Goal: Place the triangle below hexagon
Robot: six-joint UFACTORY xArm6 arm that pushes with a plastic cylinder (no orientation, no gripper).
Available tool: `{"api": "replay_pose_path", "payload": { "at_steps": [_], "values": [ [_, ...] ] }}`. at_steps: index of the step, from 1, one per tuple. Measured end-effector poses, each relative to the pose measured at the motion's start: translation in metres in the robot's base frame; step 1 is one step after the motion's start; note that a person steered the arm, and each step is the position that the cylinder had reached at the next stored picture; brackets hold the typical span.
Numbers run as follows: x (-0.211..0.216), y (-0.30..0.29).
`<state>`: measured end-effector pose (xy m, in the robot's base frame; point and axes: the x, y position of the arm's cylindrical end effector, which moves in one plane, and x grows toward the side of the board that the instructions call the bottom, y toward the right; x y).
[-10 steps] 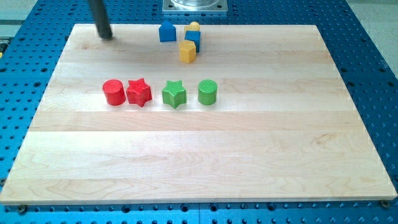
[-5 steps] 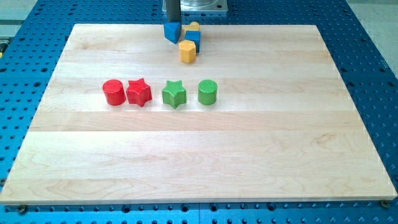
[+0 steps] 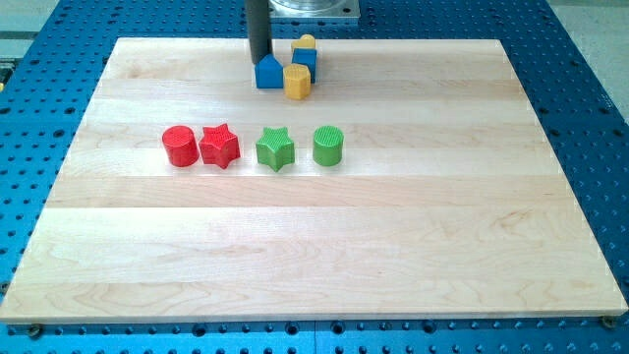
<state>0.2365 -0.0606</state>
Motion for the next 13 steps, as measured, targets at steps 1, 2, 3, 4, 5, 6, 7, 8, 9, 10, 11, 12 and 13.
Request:
{"api": "replay_pose_path", "payload": {
  "at_steps": [1, 2, 3, 4, 5, 6, 7, 8, 9, 10, 11, 12, 13],
  "values": [
    [0.008, -0.004],
    [0.039, -0.020],
    [0.069, -0.028],
    [0.087, -0.028],
    [0.105, -0.021],
    [0.112, -0.031],
    [0.124, -0.005],
    [0.133, -0.001],
    [0.136, 0.012],
    [0.133, 0.031],
    [0.132, 0.028],
    [0.132, 0.008],
    [0.132, 0.006]
  ]
}}
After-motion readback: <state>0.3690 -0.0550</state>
